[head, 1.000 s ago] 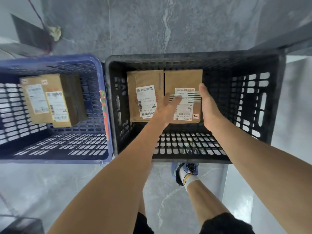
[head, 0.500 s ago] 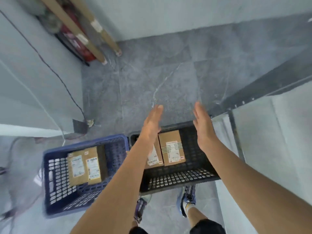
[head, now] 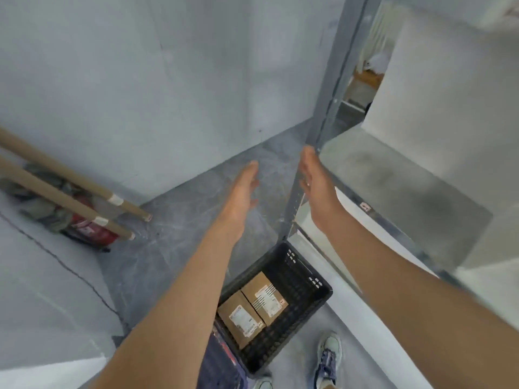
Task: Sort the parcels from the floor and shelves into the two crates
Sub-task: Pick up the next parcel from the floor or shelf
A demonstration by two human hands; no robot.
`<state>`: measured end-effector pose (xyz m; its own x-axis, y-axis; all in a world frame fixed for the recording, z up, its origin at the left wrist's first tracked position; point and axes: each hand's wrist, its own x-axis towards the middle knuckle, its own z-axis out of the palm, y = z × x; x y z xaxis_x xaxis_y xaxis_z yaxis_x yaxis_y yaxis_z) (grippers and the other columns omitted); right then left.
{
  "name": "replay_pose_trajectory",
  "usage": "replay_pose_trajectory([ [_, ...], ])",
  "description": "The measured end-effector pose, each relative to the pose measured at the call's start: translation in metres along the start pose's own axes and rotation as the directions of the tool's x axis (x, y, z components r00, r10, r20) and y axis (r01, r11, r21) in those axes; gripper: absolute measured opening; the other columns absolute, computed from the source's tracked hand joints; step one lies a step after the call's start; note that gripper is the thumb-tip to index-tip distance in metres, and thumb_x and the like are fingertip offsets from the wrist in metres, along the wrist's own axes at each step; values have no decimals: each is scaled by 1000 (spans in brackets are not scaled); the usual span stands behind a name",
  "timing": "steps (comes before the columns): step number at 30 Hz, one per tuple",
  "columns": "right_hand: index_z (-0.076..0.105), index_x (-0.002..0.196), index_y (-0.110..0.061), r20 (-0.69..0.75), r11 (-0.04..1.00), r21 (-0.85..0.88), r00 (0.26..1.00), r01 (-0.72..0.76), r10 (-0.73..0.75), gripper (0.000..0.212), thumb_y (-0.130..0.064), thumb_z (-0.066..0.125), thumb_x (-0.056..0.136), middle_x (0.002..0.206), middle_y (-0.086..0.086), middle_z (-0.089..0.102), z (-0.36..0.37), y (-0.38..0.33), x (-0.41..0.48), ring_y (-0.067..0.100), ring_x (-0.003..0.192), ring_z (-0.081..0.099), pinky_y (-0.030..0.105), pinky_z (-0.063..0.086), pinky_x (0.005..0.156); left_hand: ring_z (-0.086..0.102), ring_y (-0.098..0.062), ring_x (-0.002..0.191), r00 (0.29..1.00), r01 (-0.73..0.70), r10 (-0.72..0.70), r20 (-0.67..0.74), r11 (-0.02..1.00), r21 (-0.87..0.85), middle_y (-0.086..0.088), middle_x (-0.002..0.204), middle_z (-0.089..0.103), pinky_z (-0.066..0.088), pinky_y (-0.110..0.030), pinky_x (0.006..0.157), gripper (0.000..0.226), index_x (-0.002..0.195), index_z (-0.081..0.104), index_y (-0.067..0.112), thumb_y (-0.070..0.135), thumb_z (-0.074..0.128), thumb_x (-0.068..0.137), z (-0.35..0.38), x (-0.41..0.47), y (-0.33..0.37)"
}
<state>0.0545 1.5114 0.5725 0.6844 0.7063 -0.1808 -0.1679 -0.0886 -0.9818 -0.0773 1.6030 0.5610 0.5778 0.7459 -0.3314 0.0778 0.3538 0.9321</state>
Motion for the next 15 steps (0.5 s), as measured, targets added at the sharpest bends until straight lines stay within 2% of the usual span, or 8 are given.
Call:
replay_pose_trajectory([
  [2, 57, 142, -28, -38, 998, 46, 998, 42, -40, 44, -54, 41, 110, 129, -23, 68, -14, -29, -21, -16, 113, 62, 8, 48, 94, 53, -5, 130, 997, -36, 35, 66, 999, 21, 10, 146, 53, 44, -39, 107, 55, 148, 48, 28, 57, 48, 101, 22, -15, 25],
  [3, 58, 136, -31, -50, 997, 65, 998, 53, -50, 37, -50, 38, 112, 118, -30, 68, -18, -42, -34, -19, 104, 64, 6, 50, 88, 54, -4, 128, 994, -52, 48, 95, 998, 32, 11, 145, 54, 43, -42, 109, 55, 147, 49, 28, 58, 48, 101, 31, -22, 35],
  [4, 57, 139, -33, -78, 996, 67, 995, 66, -60, 38, -50, 38, 111, 124, -32, 65, -26, -51, -44, -17, 112, 61, 11, 49, 99, 55, -3, 126, 990, -67, 61, 130, 997, 38, 12, 144, 55, 44, -41, 107, 53, 145, 50, 29, 58, 48, 101, 42, -31, 45],
  [5, 51, 149, -33, -120, 995, 60, 990, 86, -78, 46, -54, 40, 110, 141, -29, 57, -35, -62, -56, -10, 130, 53, 22, 42, 115, 56, -1, 123, 982, -80, 72, 173, 996, 38, 14, 140, 58, 46, -39, 103, 49, 142, 53, 30, 57, 47, 102, 55, -40, 56],
  [6, 44, 156, -34, -170, 993, 58, 981, 99, -88, 54, -58, 41, 108, 156, -23, 47, -45, -72, -70, -1, 144, 43, 34, 32, 125, 58, 0, 119, 974, -88, 78, 212, 995, 40, 16, 134, 62, 47, -36, 98, 42, 135, 57, 32, 56, 47, 102, 68, -51, 65],
  [8, 37, 161, -35, -241, 985, 81, 962, 150, -127, 61, -61, 40, 106, 166, -17, 36, -66, -93, -93, 8, 153, 34, 42, 24, 130, 60, -3, 119, 954, -107, 91, 286, 993, 40, 17, 126, 66, 48, -36, 96, 38, 128, 62, 33, 56, 48, 101, 94, -70, 78],
  [11, 35, 163, -36, -340, 973, 72, 923, 218, -181, 64, -64, 40, 106, 168, -16, 33, -104, -117, -133, 9, 155, 32, 45, 22, 130, 55, -3, 125, 910, -135, 102, 403, 989, 56, 17, 135, 59, 44, -41, 107, 44, 137, 55, 34, 57, 48, 101, 138, -96, 90],
  [15, 33, 163, -38, -453, 959, 28, 859, 281, -239, 67, -69, 40, 104, 169, -16, 31, -159, -133, -193, 9, 155, 31, 45, 23, 130, 55, -4, 126, 843, -175, 122, 525, 983, 52, 17, 137, 57, 45, -41, 102, 46, 143, 49, 34, 55, 46, 102, 196, -142, 90],
])
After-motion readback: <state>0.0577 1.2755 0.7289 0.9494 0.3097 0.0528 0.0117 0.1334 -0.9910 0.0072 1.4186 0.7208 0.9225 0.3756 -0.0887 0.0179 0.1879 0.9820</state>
